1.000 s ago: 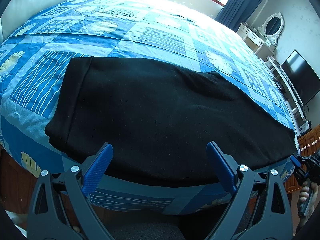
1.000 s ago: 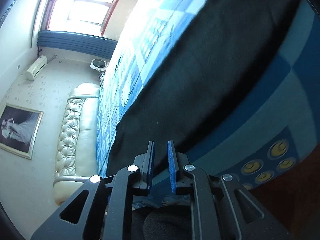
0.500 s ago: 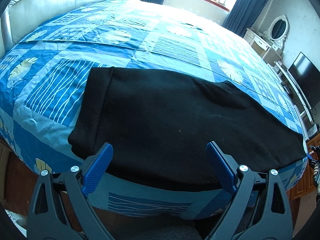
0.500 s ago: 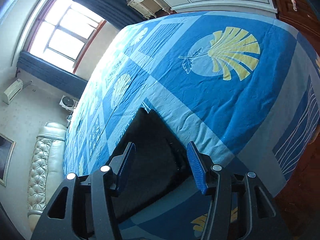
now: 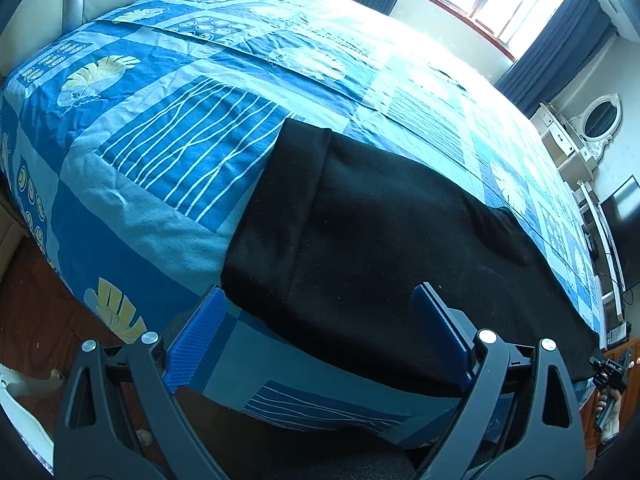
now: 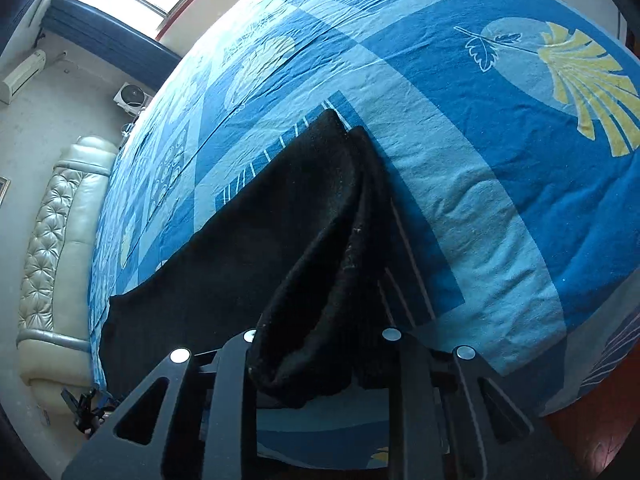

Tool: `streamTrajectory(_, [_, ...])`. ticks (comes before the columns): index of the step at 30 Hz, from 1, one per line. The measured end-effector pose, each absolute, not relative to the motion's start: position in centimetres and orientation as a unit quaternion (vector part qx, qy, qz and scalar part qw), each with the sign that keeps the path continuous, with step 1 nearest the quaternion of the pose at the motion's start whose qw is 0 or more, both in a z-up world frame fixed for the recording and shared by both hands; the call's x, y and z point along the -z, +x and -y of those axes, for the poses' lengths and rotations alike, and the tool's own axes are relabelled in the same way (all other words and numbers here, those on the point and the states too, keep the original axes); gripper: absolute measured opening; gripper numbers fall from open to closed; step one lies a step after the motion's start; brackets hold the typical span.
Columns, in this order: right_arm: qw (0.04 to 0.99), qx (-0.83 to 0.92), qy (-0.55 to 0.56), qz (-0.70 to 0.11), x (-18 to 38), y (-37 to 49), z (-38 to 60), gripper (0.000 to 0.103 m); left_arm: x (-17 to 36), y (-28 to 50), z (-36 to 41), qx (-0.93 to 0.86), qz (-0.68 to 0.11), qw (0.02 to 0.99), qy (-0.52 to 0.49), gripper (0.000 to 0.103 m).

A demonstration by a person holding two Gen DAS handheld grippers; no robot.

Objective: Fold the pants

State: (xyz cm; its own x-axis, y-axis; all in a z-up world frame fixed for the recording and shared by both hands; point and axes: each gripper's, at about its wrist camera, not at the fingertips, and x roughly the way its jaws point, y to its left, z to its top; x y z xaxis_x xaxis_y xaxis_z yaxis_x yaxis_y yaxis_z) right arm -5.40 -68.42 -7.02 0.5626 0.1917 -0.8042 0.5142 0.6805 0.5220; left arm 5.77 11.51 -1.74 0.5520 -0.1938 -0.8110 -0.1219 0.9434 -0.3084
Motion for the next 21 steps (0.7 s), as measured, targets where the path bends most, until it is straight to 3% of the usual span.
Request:
streamTrajectory(10, [0.850, 0.102, 0.366, -0.366, -3.4, -5.0, 64.4, 0.020, 0.0, 4.4, -9.5, 0.061, -0.458, 0.877, -0.132, 0.094])
streamTrajectory(21, [0.905, -0.002, 0.265, -0.334, -13.5, 0.7, 49.9, 0.020, -0.6, 3.6, -7.5, 0.097, -0.456, 0.875, -0.130, 0.094])
